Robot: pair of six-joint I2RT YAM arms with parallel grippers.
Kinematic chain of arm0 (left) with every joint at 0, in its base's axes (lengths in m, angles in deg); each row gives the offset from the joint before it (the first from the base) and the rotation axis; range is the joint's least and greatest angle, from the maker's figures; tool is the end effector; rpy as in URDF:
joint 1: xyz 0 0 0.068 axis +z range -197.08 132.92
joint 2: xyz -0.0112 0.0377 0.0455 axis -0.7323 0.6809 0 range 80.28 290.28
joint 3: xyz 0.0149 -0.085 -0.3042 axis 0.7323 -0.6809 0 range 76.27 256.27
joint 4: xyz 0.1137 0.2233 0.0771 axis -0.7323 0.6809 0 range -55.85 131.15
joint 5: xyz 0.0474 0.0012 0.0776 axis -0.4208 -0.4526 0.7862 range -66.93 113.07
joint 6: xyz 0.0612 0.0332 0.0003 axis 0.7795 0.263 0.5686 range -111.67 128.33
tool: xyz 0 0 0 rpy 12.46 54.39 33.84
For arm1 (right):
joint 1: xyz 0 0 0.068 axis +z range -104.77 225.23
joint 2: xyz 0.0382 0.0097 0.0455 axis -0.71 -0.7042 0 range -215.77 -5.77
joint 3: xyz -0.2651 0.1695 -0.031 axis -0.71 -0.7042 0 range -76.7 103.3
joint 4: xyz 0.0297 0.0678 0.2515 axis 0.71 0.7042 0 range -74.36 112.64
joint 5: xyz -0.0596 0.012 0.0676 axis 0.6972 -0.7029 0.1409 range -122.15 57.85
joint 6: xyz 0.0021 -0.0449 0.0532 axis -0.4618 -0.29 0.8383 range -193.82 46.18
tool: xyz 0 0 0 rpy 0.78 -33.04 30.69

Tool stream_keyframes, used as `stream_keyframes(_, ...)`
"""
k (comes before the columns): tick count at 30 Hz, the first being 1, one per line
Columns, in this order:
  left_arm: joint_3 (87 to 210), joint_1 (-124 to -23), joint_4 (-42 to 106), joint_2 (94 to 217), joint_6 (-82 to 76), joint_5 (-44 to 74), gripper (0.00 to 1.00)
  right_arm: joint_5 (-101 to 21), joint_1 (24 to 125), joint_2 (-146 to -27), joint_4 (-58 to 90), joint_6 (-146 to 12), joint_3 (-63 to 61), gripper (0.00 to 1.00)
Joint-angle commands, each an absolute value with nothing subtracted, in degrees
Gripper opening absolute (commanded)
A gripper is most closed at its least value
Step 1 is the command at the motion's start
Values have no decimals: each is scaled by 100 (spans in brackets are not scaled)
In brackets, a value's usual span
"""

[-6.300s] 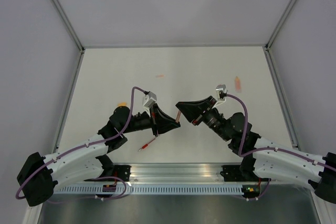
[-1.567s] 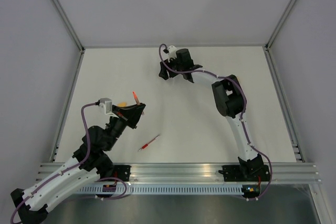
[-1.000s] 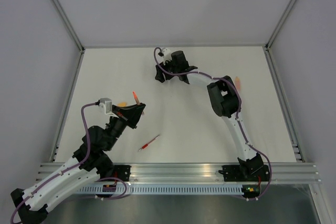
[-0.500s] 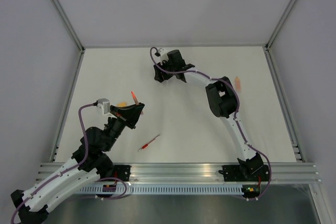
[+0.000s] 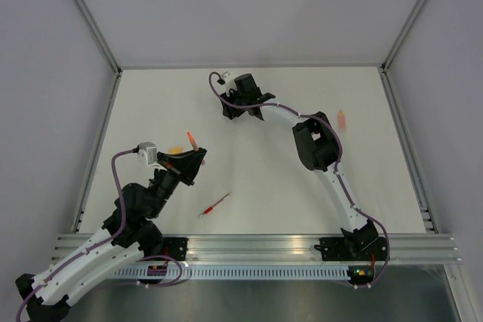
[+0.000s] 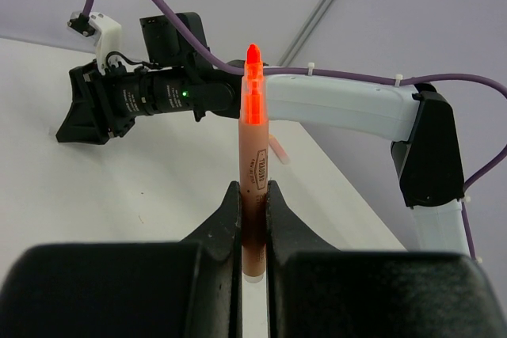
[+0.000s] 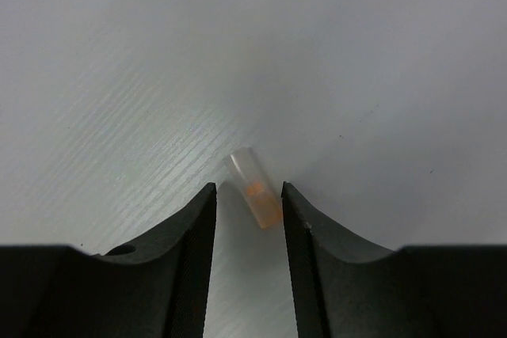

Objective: Insert the pens into the pen caps

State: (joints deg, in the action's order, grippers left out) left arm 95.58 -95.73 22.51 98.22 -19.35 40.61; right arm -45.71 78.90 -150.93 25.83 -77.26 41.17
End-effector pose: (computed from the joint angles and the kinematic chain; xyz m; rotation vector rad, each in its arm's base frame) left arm 0.0757 -0.0603 0.3033 -0.0123 1.4139 -0.9104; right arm 0.5099 0.3557 0.1517 -0.8435 2.0971 0.5494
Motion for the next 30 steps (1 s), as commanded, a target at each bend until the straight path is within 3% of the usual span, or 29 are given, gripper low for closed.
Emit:
stream_keyframes(1,9543,-9586,2299,9734,-2085,4214,2,-4331,8012,-15132,2996,-7883,4266,43)
stream_keyframes(6,9534,-9586,2325,9681,-2093,4275,2,-4261,8091,-15105,3040,-7883,4283,36)
stream_keyframes(19,9525,-9586,2387,9593,-2120,4337,2,-3962,8285,-15342,3066,-7866,4530,32)
stream_keyframes(25,9525,-9586,2369,9689,-2129,4346,2,-3769,8303,-15422,3365,-7953,4565,15)
stream_keyframes(27,9534,-9586,2369,9716,-2137,4337,2,-3629,8320,-15378,3541,-7989,4556,0)
stream_keyframes(30,9525,-9586,2404,9664,-2137,4328,2,-3470,8329,-15098,3655,-7936,4251,0)
